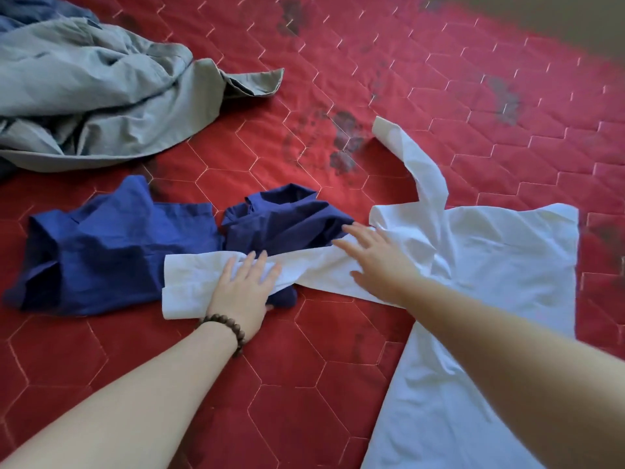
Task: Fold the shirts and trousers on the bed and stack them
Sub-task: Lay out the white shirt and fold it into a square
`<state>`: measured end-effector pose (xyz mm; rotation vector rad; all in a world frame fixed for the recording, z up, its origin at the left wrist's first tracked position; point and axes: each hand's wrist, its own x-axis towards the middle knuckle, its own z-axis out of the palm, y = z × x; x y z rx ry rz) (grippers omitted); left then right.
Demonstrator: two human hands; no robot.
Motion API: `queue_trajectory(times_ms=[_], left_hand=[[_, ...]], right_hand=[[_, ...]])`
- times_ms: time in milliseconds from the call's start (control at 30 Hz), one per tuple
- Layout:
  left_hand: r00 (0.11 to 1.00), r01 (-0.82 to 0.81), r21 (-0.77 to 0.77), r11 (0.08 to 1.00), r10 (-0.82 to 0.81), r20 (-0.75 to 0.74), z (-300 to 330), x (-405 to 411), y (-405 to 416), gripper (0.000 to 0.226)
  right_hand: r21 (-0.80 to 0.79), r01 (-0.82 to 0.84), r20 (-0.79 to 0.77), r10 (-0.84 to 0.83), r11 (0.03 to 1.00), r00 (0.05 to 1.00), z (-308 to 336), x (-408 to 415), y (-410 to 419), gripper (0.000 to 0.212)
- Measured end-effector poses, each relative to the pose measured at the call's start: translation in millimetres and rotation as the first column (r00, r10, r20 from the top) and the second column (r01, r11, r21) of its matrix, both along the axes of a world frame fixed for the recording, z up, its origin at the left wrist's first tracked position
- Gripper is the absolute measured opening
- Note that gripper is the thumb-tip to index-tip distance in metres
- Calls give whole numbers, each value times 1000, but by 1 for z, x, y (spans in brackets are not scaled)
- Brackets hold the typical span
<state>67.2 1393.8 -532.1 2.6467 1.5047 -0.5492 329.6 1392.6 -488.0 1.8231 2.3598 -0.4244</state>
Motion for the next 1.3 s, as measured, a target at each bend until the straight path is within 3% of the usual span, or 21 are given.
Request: queue_trajectory(times_ms=[67, 200, 300, 367, 433, 500, 633, 733, 833, 933, 1000, 1067, 1167, 1233, 1300], left_hand=[[999, -23, 6, 1000, 23, 41, -5, 1, 3, 58], [964, 19, -84, 996, 4, 266, 4, -9, 14, 44], [855, 17, -186, 982, 82, 511, 24, -25, 22, 27], [793, -2, -323, 947, 198, 576, 39, -35, 28, 21], [754, -42, -435, 900, 314, 577, 49, -42, 36, 24], [748, -103, -466, 879, 377, 546, 55, -44, 44, 39], [740, -168, -526, 834, 459, 491, 59, -45, 55, 39], [833, -143, -627, 765, 436, 341, 71, -56, 73, 22], [878, -200, -727, 657, 450, 165, 79, -78, 95, 16], [864, -333, -605, 723, 491, 110, 77, -100, 108, 31], [860, -421, -439, 794, 503, 86, 71, -109, 110, 39], [827, -523, -225, 822, 553, 96, 61, -110, 101, 32], [851, -500, 167, 850, 446, 278, 46, -86, 65, 14], [866, -342, 217, 914, 217, 450, 34, -54, 35, 21], [854, -201, 140, 970, 103, 511, 16, -23, 9, 35]], right_hand=[[-37, 13, -11, -14, 999, 1000, -20, -19, -3, 64], [95, 77, -57, -72, 993, 996, -31, -30, 3, 24], [80, 141, -201, -123, 987, 972, -21, -28, 11, 21], [12, 161, -285, -151, 987, 947, -8, -25, 18, 23], [-85, 188, -336, -206, 978, 919, 5, -24, 25, 28], [-147, 209, -330, -247, 967, 911, 13, -24, 33, 30], [-125, 227, -292, -254, 966, 922, 17, -31, 44, 26], [-82, 296, -298, -307, 952, 904, 14, -36, 49, 25], [18, 285, -185, -277, 958, 943, 8, -42, 49, 16], [237, 319, -133, -295, 918, 946, 0, -53, 37, 27], [342, 310, -161, -270, 887, 949, -4, -64, 26, 30], [379, 236, -172, -182, 895, 968, -11, -76, 15, 25], [261, 174, -164, -134, 950, 977, -29, -97, 1, 28], [99, 161, -150, -145, 982, 978, -43, -114, -3, 43], [-37, 78, -128, -82, 996, 988, -58, -129, -4, 57]])
